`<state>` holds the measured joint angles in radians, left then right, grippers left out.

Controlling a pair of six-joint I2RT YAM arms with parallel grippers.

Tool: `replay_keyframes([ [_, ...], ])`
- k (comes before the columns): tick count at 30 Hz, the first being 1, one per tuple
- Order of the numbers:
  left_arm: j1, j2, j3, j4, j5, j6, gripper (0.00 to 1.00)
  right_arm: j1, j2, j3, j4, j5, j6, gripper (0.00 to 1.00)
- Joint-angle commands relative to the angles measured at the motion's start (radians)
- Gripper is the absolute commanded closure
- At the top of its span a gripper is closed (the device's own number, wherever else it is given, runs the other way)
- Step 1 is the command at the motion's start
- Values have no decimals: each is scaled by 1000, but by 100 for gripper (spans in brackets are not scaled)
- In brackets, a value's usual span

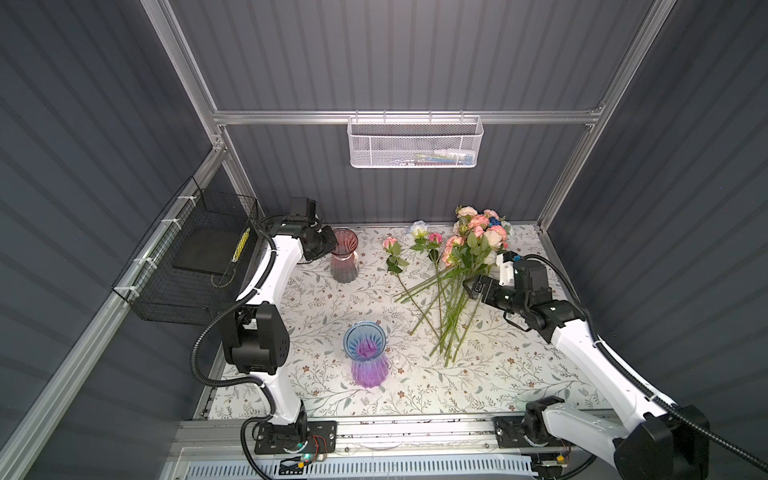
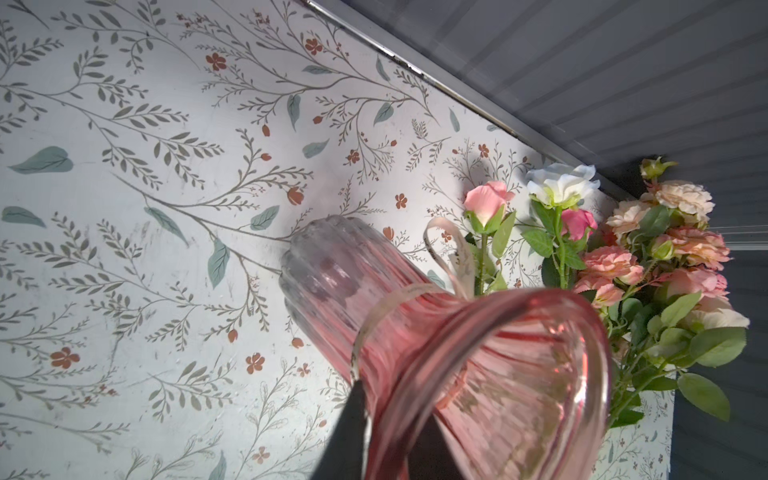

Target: Arrange the flowers into the vase

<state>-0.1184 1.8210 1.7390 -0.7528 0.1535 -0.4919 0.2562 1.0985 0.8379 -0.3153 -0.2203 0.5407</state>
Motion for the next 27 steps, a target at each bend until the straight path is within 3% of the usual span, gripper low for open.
replay_keyframes([
  [1,1,-9,54,10,12,2,60,4,-18,31,-23,-9,-9,1],
  [7,7,-33,63,3,7,0,48,5,-19,62,-49,-57,-3,1],
  [11,9,-99,70,12,41,-10,32,10,-32,81,-51,-169,-7,1],
  [15,8,-204,15,53,102,-45,23,60,-35,104,-50,-248,-25,1],
  [19,-7,-359,-144,142,168,-96,18,177,-4,162,-61,-287,-49,2],
  [27,-87,-634,-454,167,130,-77,15,507,140,392,-182,-236,-170,7],
])
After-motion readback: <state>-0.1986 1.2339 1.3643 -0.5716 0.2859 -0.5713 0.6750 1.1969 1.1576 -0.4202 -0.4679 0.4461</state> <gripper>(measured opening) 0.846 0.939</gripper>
